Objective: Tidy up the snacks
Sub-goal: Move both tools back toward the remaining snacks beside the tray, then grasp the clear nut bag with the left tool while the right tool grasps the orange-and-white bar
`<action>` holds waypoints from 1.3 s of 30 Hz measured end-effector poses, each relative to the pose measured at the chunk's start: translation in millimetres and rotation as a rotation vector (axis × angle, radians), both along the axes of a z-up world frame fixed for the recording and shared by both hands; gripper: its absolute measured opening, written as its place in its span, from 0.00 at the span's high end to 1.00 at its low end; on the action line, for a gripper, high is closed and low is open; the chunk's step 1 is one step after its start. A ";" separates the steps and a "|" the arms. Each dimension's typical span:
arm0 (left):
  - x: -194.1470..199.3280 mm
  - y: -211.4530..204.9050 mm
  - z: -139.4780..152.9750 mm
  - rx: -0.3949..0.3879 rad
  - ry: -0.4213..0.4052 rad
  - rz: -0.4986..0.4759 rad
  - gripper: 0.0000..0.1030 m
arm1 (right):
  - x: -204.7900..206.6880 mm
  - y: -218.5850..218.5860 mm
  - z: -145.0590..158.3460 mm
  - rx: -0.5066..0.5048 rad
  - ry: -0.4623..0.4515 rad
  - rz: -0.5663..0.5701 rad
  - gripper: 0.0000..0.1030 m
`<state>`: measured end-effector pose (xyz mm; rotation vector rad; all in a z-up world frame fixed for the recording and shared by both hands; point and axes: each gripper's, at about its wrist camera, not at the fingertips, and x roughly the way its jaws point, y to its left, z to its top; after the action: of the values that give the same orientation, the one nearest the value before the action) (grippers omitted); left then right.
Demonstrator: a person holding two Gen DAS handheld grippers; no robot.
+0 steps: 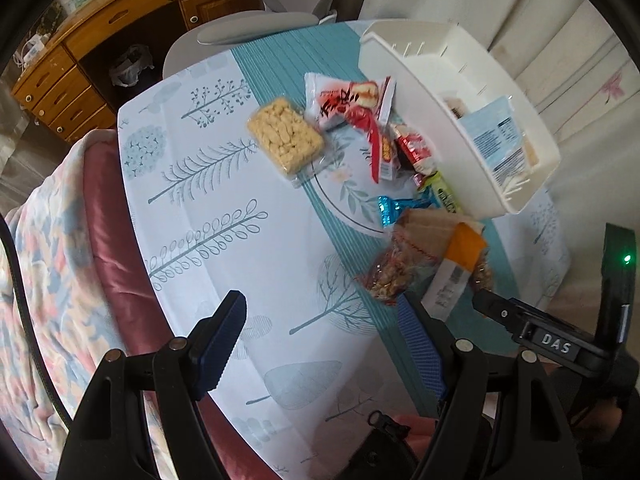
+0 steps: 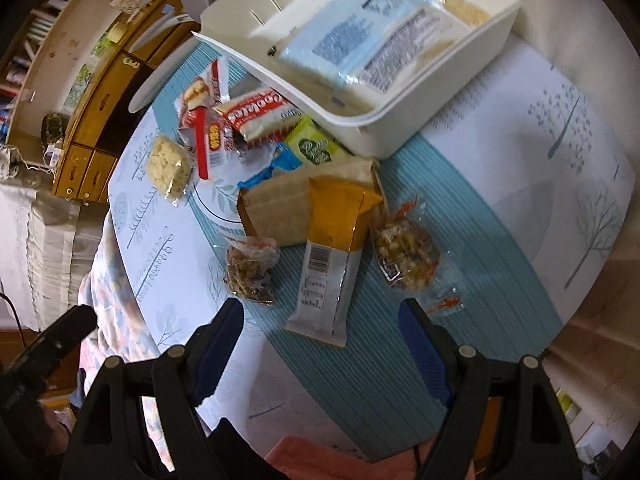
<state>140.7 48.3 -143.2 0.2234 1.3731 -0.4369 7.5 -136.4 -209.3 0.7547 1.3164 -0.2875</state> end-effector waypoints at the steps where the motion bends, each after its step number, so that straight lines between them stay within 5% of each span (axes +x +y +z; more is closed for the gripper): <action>1: 0.3 -2.7 -7.4 0.013 0.006 -0.006 0.26 | 0.9 0.2 -3.3 0.010 0.010 -0.003 0.22; 14: -4.9 -45.9 -72.3 -0.044 -0.016 -0.174 0.26 | 7.4 -0.8 -42.1 0.075 0.158 -0.024 0.22; 26: 8.9 -66.7 -111.3 -0.064 0.033 -0.234 0.26 | 14.4 -6.2 -64.2 0.081 0.266 -0.071 0.39; 37: 22.3 -78.6 -131.8 -0.148 0.127 -0.215 0.38 | 3.2 -29.9 -69.6 0.169 0.227 -0.115 0.50; 39: 22.9 -82.4 -135.0 -0.161 0.139 -0.212 0.41 | 3.4 -35.4 -68.8 0.188 0.200 -0.108 0.58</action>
<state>163.6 -34.1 -278.3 0.2102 1.4478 -0.7482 10.8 -171.9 -278.1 0.9768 1.5086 -0.3353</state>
